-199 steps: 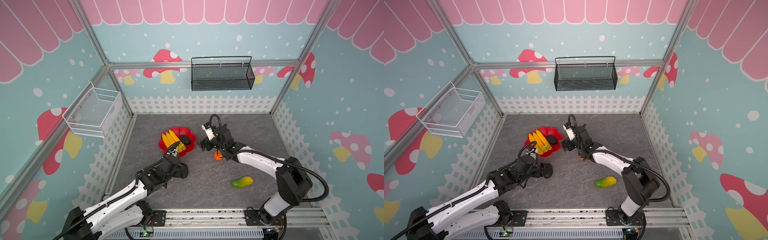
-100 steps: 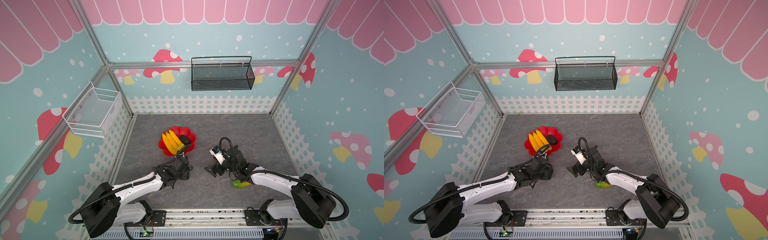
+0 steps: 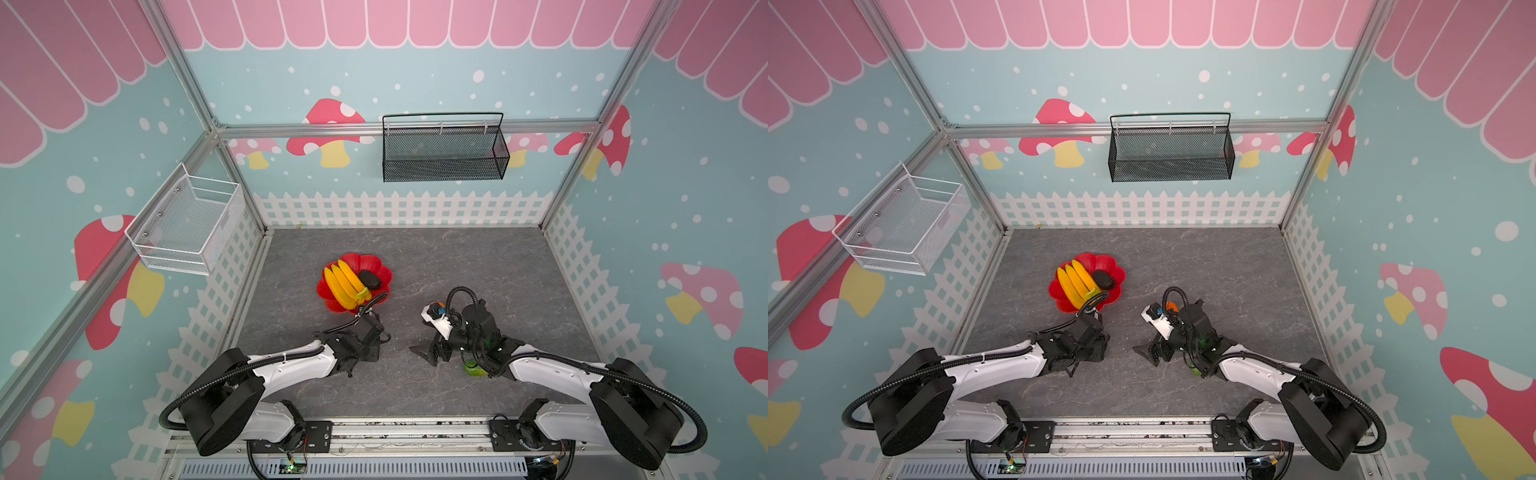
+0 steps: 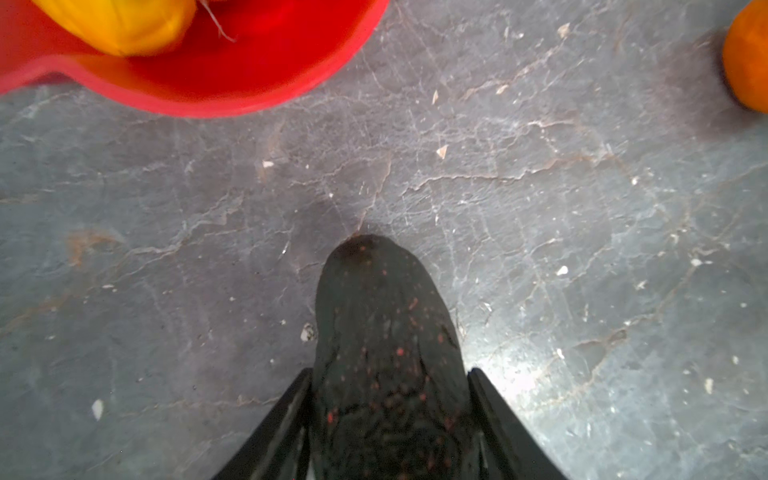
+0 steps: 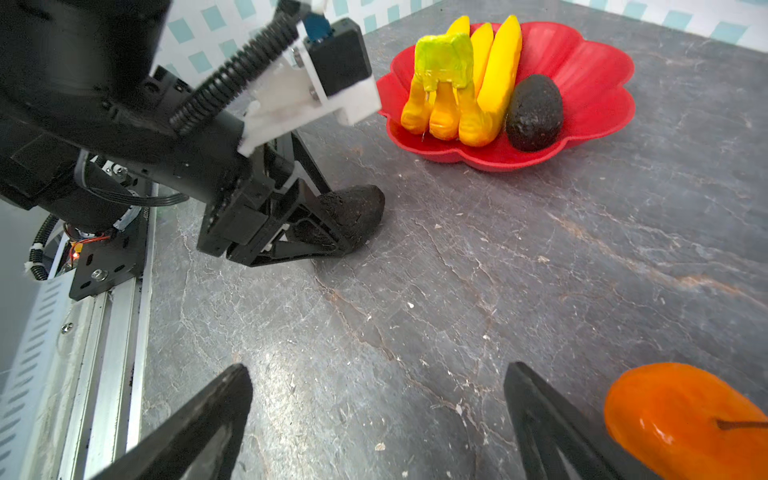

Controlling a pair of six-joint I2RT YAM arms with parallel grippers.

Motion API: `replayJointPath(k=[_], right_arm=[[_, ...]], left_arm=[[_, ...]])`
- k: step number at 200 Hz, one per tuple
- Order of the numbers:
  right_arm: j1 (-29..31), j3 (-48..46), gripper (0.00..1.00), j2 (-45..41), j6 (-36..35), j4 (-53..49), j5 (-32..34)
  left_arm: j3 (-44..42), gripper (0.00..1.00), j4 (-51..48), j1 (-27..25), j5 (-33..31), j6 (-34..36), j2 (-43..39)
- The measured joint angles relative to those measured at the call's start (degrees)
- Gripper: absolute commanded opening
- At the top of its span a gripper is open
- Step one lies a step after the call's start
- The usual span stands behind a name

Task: Place and organize the fake fruits in the fruit bowl
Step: 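Lower the second avocado into the bowl with the left gripper and release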

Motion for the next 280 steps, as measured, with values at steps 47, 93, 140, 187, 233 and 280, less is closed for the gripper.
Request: replayJointPath(k=[47, 93, 140, 187, 233, 280], right_arm=[[0.04, -1.25, 0.98, 1.81, -0.48, 4.02, -1.20], [1.36, -2.82, 0.98, 0.52, -0.61, 7.45, -0.17], [3.63, -3.06, 0.98, -2.03, 1.99, 10.75, 2.91], [4.61, 8.46, 0.98, 0.35, 0.52, 8.35, 2.91], [4.61, 1.77, 0.98, 4.02, -2.80, 13.09, 1.62], [4.61, 1.22, 0.98, 5.18, -3.41, 14.84, 1.18]], left_arm=[[0.00, 0.49, -0.31, 0.28, 0.00, 0.04, -10.03], [2.40, 0.48, -2.38, 9.94, -1.27, 1.60, -22.91], [5.90, 0.48, -3.67, 25.51, -1.27, 3.02, -17.97], [9.94, 0.48, -1.16, 32.70, 2.89, 4.02, -4.81], [13.99, 0.47, 1.11, 32.96, 4.81, 4.74, 2.58], [17.00, 0.49, 1.90, 33.00, 5.53, 4.76, 8.35]])
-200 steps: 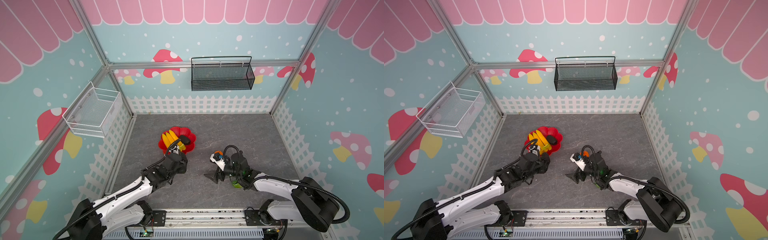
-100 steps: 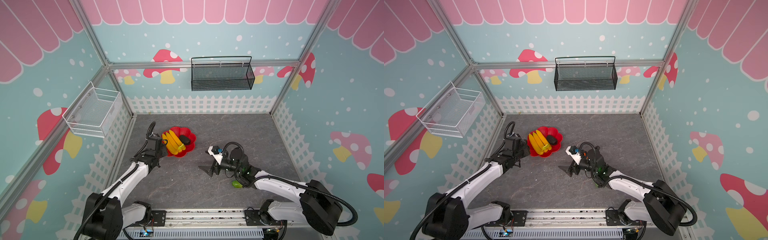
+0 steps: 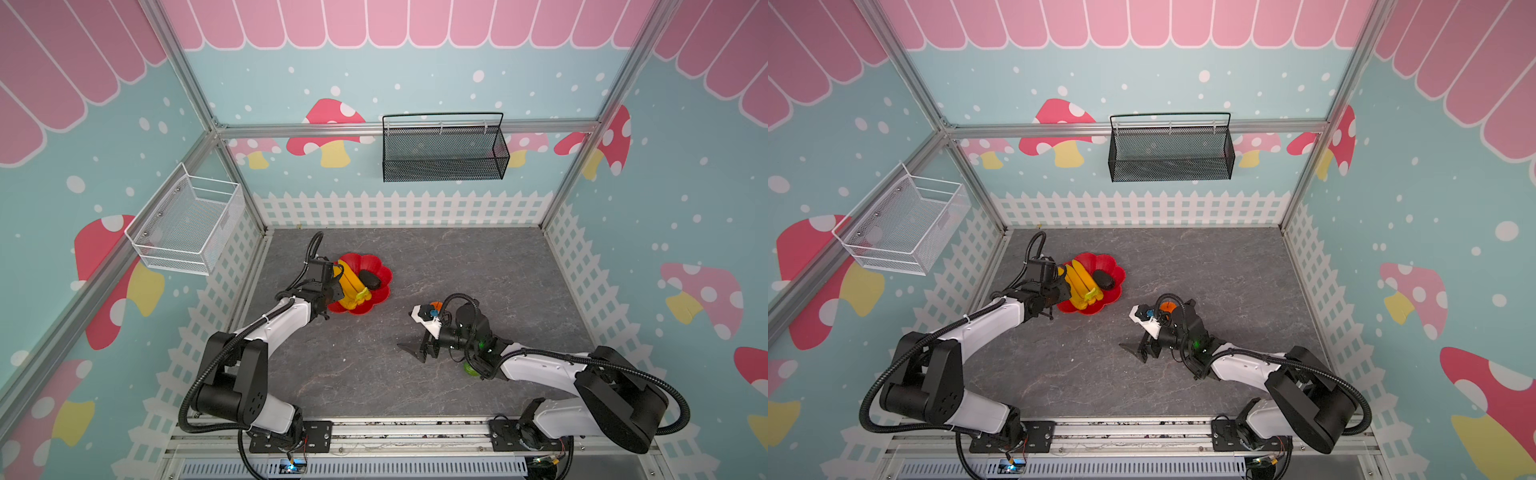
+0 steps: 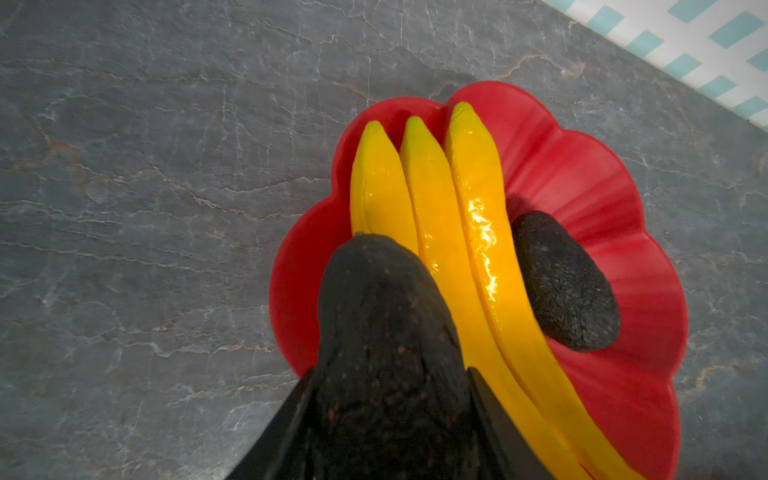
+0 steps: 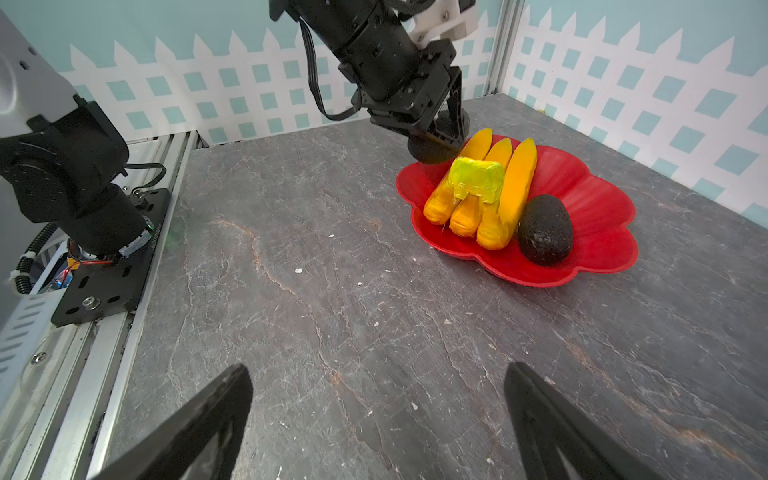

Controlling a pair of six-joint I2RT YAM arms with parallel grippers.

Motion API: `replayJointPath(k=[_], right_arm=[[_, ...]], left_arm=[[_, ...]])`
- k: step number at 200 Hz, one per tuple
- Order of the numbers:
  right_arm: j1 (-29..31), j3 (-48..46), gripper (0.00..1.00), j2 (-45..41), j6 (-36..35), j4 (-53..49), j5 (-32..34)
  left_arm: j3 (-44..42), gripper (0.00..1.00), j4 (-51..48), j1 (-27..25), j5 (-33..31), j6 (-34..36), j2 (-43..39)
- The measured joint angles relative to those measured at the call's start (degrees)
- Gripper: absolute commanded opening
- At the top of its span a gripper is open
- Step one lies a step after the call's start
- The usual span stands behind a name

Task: Place and organize the fake fruits in the fruit bowl
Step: 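Lower the second avocado into the bowl with the left gripper and release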

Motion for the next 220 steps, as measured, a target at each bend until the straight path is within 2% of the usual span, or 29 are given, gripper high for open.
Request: replayJointPath(k=[94, 146, 175, 180, 189, 206, 220], right_arm=[[0.00, 0.02, 0.98, 0.39, -0.22, 0.00, 3.23], [0.00, 0.02, 0.98, 0.72, -0.20, -0.11, 5.09], [-1.64, 0.02, 0.98, 0.72, 1.46, -0.20, 7.78], [-2.47, 0.02, 0.98, 0.72, 1.95, -0.22, 8.11], [-4.52, 0.00, 0.98, 0.66, 3.32, -0.24, 8.72], [-8.79, -0.37, 0.98, 0.33, 5.81, -0.26, 10.03], [-11.87, -1.40, 0.98, -0.72, 7.45, -0.42, 11.56]], left_arm=[[-0.02, 0.57, 0.09, 0.02, 0.07, -0.02, 1.40], [-0.02, 0.66, 0.50, 0.00, 0.24, 0.00, 1.38], [-0.13, 0.76, 0.42, -0.11, 0.63, 0.37, -0.35], [-0.26, 0.86, 0.44, -0.17, 0.66, 0.46, -1.18], [-0.61, 0.93, 0.42, -0.24, 0.83, 0.94, -3.21], [-1.68, 0.99, 0.55, -0.44, 1.07, 0.92, -8.20], [-2.80, 0.99, 0.66, -0.46, 1.31, 1.07, -12.39]])
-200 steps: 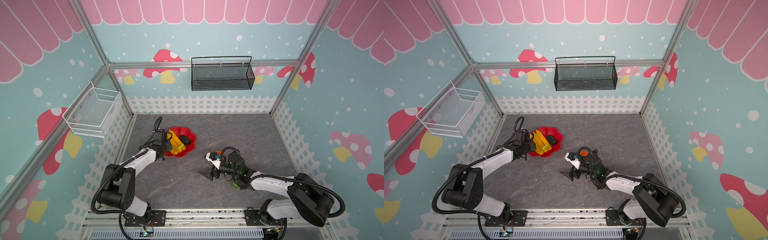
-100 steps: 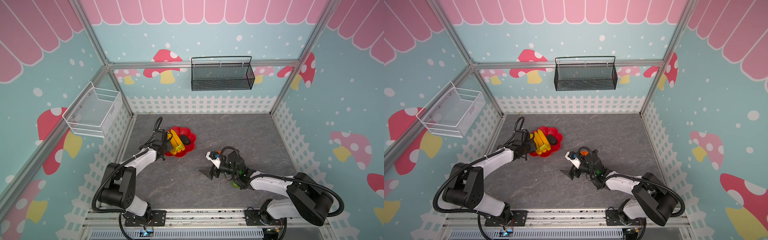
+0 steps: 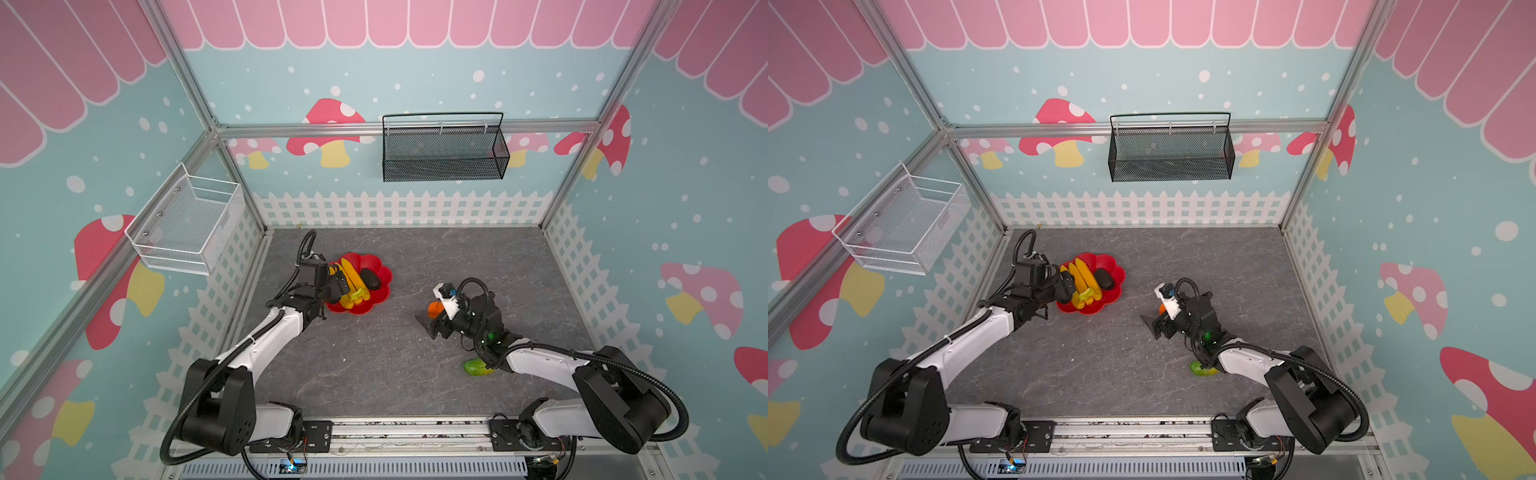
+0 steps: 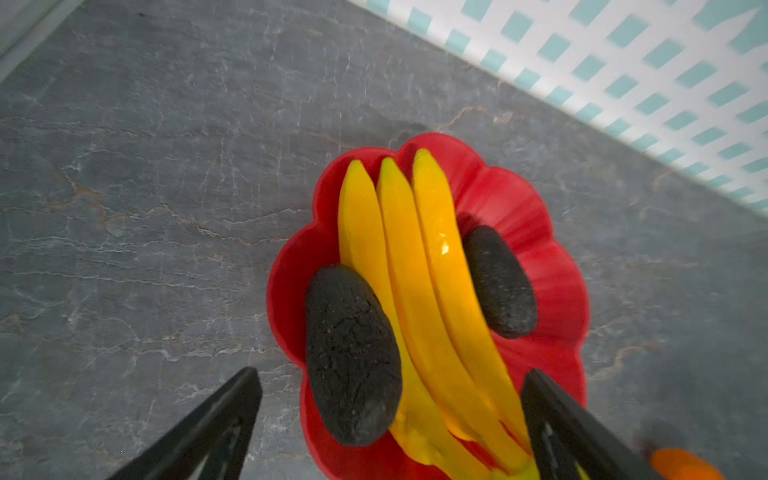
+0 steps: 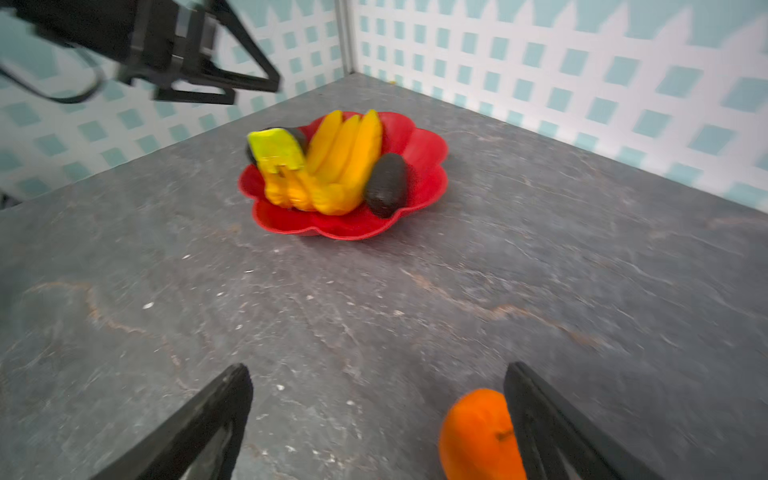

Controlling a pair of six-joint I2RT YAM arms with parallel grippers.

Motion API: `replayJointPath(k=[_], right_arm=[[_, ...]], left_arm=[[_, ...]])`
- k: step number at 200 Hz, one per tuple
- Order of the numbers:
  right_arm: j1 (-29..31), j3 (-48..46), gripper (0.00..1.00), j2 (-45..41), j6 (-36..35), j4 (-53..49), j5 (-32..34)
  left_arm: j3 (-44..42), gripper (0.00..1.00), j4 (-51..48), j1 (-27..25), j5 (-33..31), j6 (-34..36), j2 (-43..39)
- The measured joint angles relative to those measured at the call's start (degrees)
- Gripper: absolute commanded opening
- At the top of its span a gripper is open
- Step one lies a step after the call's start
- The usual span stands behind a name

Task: Place and organize the fake fruits in the fruit bowl
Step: 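Lower the second avocado into the bowl with the left gripper and release, then grasp the green-yellow papaya with the right gripper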

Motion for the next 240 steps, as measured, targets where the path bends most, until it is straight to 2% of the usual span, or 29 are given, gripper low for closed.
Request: replayJointPath(k=[29, 60, 103, 132, 160, 183, 200, 216, 240], right_arm=[[-2.75, -0.79, 0.98, -1.03, 2.23, -2.21, 1.90], [-3.32, 4.17, 1.00, 2.45, 3.02, -9.68, 2.71], [-3.28, 10.99, 0.97, 7.17, 4.76, -17.07, 3.78], [-2.36, 10.91, 0.97, 2.38, 8.20, -26.73, 11.28], [-1.33, 5.16, 0.99, -13.68, 21.68, -38.88, 21.77], [-1.14, 4.87, 0.99, -23.34, 34.16, -50.97, 26.84], [-0.92, 8.52, 0.97, -23.61, 44.26, -62.93, 29.35], [0.42, 13.60, 0.97, -20.00, 53.51, -74.42, 31.19], [3.74, 17.42, 0.97, -17.70, 63.47, -84.37, 30.71]], left_arm=[[-4.37, 0.99, -0.28, -0.50, 1.90, -0.20, -8.87], [-9.46, 0.99, -3.28, -3.02, 7.98, 0.02, -18.23], [-13.03, 0.99, -7.23, -14.27, 11.96, 0.02, -27.41], [-13.03, 0.99, -9.22, -20.22, 13.68, 0.02, -28.02], [-13.05, 0.99, -9.77, -25.03, 14.14, 0.02, -28.02], [-13.35, 0.99, -9.75, -26.84, 13.92, 0.04, -28.41], [-13.40, 0.99, -9.88, -27.43, 13.81, 0.11, -29.24], [-13.60, 1.00, -9.81, -27.87, 13.35, 0.22, -30.75], [-13.77, 0.99, -9.81, -28.35, 12.57, 0.22, -32.52]])
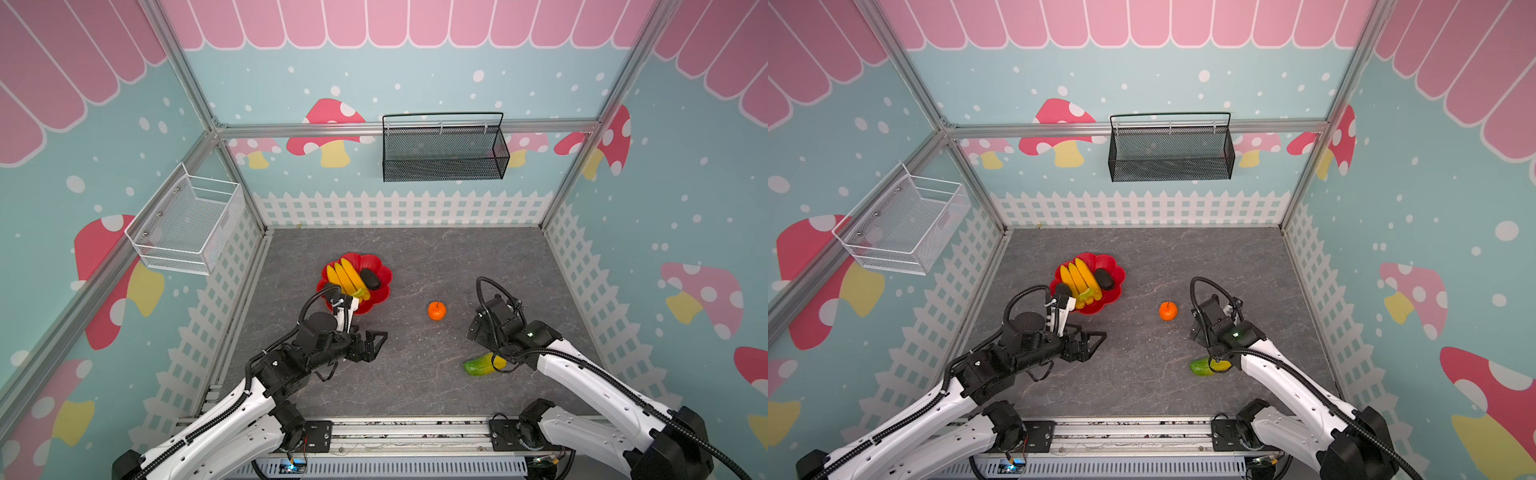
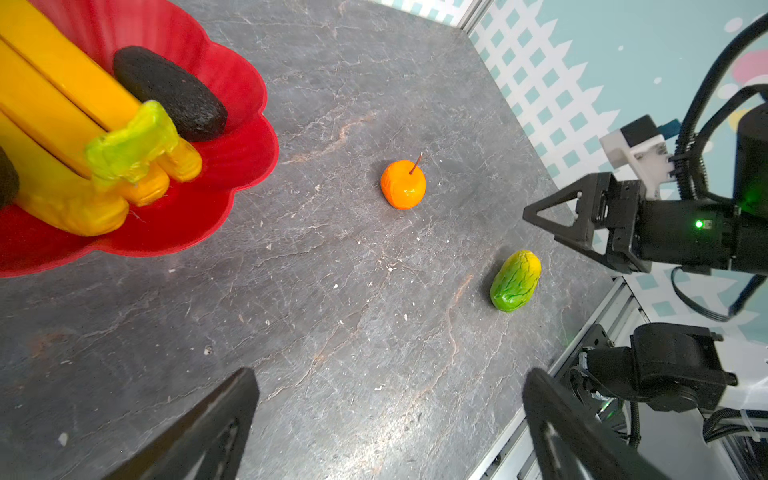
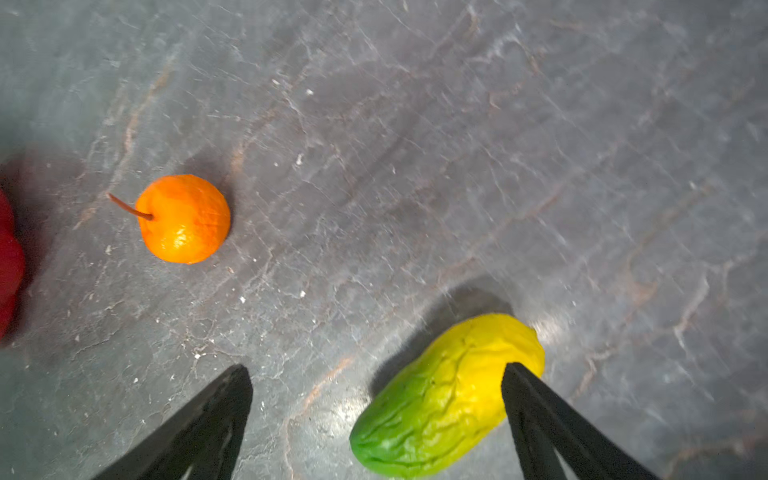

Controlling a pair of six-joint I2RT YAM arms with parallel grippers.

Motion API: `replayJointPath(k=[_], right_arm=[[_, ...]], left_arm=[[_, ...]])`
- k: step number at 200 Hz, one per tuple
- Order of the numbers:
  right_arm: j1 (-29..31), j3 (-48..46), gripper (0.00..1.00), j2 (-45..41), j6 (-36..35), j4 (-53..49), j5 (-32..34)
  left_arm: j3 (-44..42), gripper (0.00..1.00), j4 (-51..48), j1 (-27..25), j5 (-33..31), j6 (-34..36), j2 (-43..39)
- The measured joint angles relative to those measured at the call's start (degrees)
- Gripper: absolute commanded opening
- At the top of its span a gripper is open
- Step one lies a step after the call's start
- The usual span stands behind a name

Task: Place and organize the fake fruits in the fruit bowl
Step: 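Grasp the green-yellow papaya with the right gripper, then place the papaya in the bowl beside the bananas and open the right gripper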

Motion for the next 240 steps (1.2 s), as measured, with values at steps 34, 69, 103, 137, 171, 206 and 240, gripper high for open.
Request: replayJointPath(k=[34, 69, 103, 137, 171, 206, 240], right_arm=[[3.54, 0.13, 0.97, 0.74, 9.99, -7.69, -2.21], [5.25, 0.28, 0.97, 2.80, 15.32, -12.00, -2.54], [5.51, -1.20, 0.95, 5.27, 17.31, -10.47, -2.03], [5.42, -4.48, 0.87, 9.11, 18.05, -6.25, -1.60], [4.79, -5.70, 0.75, 11.87, 17.99, -3.30, -1.14], [3.72, -6.80, 0.51, 11.85, 17.05, -0.83, 0.09], [2.23, -7.52, 0.40, 10.36, 14.88, -0.11, 1.62]], left_arm=[[-0.35, 0.99, 0.11, -0.59, -1.25, 0.00, -1.42], [-0.42, 0.99, 0.11, -1.16, -1.97, 0.02, -1.90], [-0.72, 0.99, 0.11, -1.29, -2.36, 0.02, -2.05], [-0.76, 0.99, 0.11, -1.64, -2.36, 0.02, -2.14], [-0.76, 1.00, 0.11, -1.79, -2.49, 0.04, -2.19], [-0.76, 0.99, 0.09, -2.01, -3.04, 0.04, -2.25], [-0.76, 0.99, 0.09, -2.01, -3.56, 0.24, -2.08]])
